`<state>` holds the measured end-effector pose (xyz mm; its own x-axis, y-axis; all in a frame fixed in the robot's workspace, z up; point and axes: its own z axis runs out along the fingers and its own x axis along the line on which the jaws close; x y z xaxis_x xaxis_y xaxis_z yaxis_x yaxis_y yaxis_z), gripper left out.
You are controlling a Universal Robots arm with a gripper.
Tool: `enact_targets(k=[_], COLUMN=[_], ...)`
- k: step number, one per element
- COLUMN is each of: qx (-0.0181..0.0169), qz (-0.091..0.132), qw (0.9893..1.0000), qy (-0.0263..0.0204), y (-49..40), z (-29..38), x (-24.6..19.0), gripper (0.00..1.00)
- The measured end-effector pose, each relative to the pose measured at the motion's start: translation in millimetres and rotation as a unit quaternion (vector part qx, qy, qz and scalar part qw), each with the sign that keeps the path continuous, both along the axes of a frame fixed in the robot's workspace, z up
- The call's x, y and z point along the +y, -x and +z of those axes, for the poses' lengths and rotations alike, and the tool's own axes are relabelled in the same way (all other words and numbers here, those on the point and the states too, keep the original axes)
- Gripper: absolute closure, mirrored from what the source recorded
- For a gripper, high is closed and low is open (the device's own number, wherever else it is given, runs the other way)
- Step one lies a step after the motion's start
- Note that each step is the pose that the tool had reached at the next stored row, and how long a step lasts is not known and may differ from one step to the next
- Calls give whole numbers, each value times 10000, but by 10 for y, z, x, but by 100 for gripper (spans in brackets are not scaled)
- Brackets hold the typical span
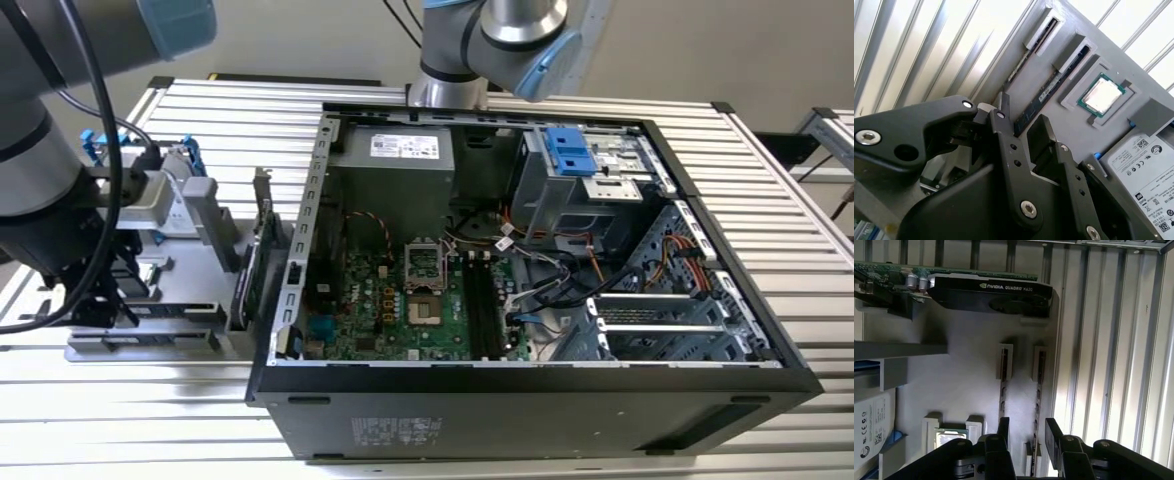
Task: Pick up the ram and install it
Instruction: 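Pick up the ram and move it above insertion slot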
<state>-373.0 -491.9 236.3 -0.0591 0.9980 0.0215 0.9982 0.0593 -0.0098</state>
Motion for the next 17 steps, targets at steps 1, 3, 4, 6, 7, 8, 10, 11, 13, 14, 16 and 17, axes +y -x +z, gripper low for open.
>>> enact_targets(k=[1,3,4,6,7,8,10,11,13,14,16,17], qx=[1,6,7,5,6,8,11,12,15,16,22,25], qz=[0,0,0,0,0,0,0,0,-1,0,0,0], qw=[10000,10000,10000,10000,10000,10000,10000,10000,10000,10000,10000,10000], qy=[0,-1,-1,-2,-1,-1,-1,-1,-1,-1,-1,-1], y=[0,0,0,0,3,7,18,28,50,55,57,58], z=[-2,-3,-5,-18,-27,-36,-54,-61,-75,-83,-99,-106], x=[0,0,0,0,0,0,0,0,-4,-8,-19,-26], gripper=[0,0,0,0,0,0,0,0,0,0,0,0])
